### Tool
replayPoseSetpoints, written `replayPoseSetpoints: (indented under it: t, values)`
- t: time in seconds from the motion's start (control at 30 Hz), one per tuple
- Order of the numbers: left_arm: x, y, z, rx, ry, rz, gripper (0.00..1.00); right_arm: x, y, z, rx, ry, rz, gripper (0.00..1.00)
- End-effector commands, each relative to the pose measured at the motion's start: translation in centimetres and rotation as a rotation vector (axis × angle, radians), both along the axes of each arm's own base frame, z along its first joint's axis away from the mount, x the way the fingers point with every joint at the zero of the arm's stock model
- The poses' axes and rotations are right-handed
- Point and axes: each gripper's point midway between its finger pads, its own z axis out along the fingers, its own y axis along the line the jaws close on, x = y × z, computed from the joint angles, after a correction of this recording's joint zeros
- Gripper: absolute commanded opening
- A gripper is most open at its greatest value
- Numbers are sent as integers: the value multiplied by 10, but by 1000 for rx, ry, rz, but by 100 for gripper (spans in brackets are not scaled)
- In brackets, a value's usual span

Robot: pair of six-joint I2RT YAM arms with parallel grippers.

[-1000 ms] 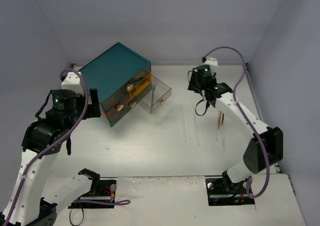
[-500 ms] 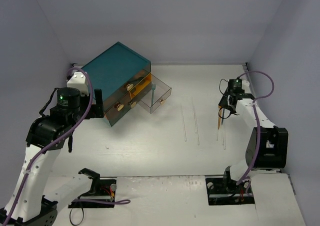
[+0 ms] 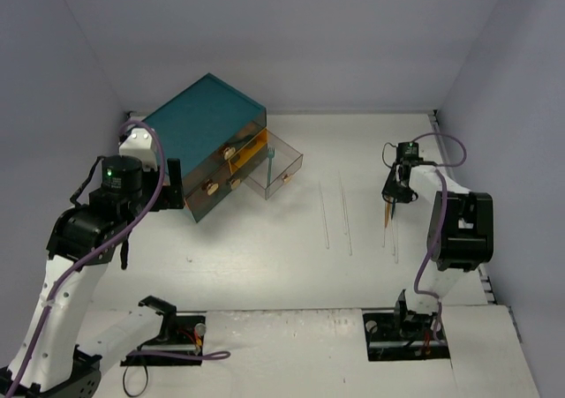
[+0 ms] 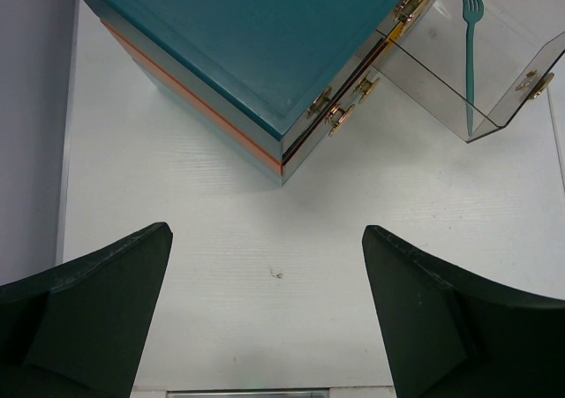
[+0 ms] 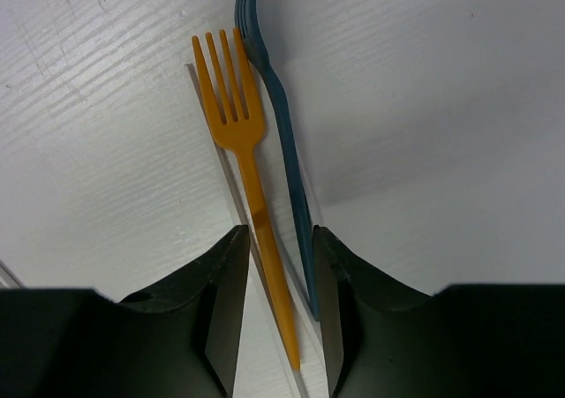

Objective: Sort the eating utensils into containers

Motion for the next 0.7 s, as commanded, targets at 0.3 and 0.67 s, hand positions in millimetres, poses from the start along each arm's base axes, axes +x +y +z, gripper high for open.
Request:
replayPoseSetpoints:
  t: [0.3, 0.67]
  values:
    - [6, -4, 6, -19, -22, -5, 88, 28, -1, 6, 1, -54, 44, 23]
    - [8, -6, 2, -24, -8, -6, 88, 33, 0, 22, -14, -91, 73, 0]
